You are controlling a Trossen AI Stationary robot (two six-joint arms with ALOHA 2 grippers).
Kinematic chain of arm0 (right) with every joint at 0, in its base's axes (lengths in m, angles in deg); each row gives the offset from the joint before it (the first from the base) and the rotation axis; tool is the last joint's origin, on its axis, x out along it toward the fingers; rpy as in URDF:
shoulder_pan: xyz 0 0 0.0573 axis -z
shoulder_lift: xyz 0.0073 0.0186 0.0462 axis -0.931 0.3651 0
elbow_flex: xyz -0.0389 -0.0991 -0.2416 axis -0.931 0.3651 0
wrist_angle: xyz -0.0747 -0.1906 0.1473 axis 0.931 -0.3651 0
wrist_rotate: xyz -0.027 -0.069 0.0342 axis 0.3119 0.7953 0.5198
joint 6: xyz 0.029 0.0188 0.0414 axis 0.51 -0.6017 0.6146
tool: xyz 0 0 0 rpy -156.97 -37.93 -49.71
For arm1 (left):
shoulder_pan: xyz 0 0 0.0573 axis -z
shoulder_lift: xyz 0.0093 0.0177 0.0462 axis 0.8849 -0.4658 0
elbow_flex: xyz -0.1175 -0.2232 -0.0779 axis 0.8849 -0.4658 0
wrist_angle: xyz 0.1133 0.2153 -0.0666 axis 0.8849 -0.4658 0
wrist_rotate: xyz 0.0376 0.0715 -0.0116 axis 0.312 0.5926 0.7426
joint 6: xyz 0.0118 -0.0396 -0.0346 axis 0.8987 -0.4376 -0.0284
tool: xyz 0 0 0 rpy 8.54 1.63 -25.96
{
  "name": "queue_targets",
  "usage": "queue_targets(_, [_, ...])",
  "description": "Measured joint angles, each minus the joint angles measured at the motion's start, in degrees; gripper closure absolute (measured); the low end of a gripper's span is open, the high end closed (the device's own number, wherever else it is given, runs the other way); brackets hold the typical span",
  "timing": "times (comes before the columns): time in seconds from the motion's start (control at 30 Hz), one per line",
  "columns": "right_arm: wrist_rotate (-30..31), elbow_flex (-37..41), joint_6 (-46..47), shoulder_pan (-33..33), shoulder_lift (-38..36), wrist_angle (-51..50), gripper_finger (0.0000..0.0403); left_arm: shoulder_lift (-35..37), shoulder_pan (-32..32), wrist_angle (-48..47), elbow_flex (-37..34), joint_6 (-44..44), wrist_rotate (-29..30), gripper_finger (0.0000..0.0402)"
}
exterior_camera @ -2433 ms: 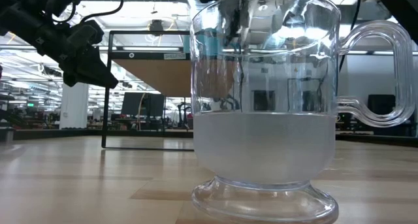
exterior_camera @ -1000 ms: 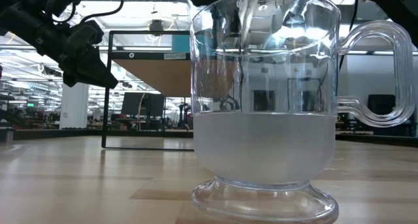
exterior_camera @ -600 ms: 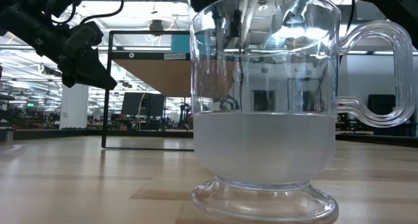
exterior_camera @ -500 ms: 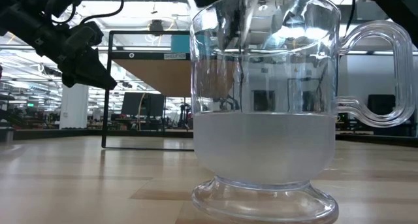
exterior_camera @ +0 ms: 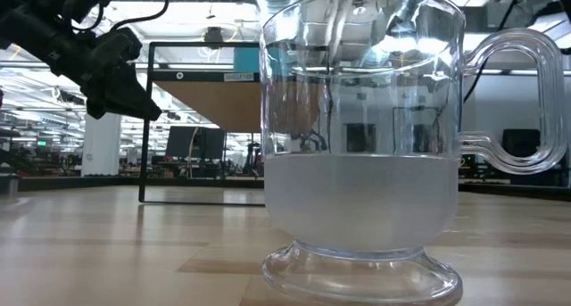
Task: Stack small to large cups/mugs on shelf
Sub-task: Put the transparent mug on the shelf
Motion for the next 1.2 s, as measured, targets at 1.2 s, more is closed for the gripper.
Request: queue_targets(1.2, [2.86, 85.38, 16.53, -6.63, -50.96, 62.03, 0.0402, 28.31, 0.07, -3.74, 0.07, 2.96, -5.34, 0.0311])
